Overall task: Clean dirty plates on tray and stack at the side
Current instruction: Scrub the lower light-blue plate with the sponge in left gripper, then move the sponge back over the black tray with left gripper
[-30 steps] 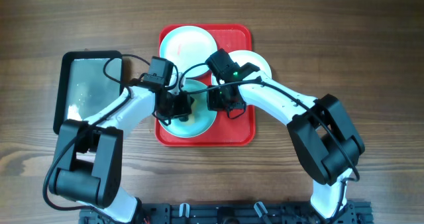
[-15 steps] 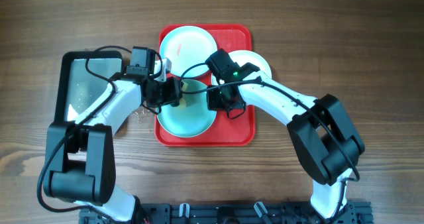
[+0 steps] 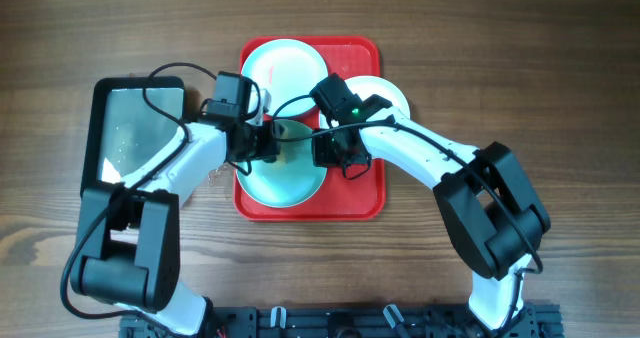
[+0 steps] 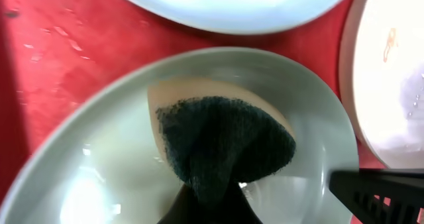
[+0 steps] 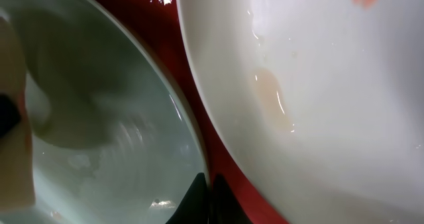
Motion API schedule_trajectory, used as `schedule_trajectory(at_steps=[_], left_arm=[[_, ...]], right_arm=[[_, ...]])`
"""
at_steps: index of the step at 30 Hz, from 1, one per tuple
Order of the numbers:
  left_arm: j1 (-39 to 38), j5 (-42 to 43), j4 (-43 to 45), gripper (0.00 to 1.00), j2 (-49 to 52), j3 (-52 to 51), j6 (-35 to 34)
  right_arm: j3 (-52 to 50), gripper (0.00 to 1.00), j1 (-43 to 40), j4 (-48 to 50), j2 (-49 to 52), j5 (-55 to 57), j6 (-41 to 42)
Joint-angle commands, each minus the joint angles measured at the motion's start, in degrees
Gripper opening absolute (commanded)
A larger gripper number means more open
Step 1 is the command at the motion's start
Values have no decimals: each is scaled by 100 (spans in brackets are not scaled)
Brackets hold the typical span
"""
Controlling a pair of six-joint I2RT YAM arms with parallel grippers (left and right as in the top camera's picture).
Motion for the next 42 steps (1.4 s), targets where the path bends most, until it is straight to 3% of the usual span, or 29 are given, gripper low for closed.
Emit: schedule_trajectory(at_steps=[1, 11, 19, 27, 42], left_arm=[[-210, -61, 13, 4, 13, 55, 111], [-645, 326, -450, 4, 13, -37, 74], [-337, 358, -573, 4, -367, 42, 74], [229, -240, -651, 4, -632, 37, 74], [214, -664, -511, 4, 151, -118, -142]], right_arm=[[-13, 4, 48, 66, 63, -153, -20], [-13, 4, 48, 94, 63, -153, -20], [-13, 4, 48, 92, 63, -153, -22], [-13, 4, 48, 92, 63, -153, -20], [-13, 4, 48, 94, 63, -153, -63]])
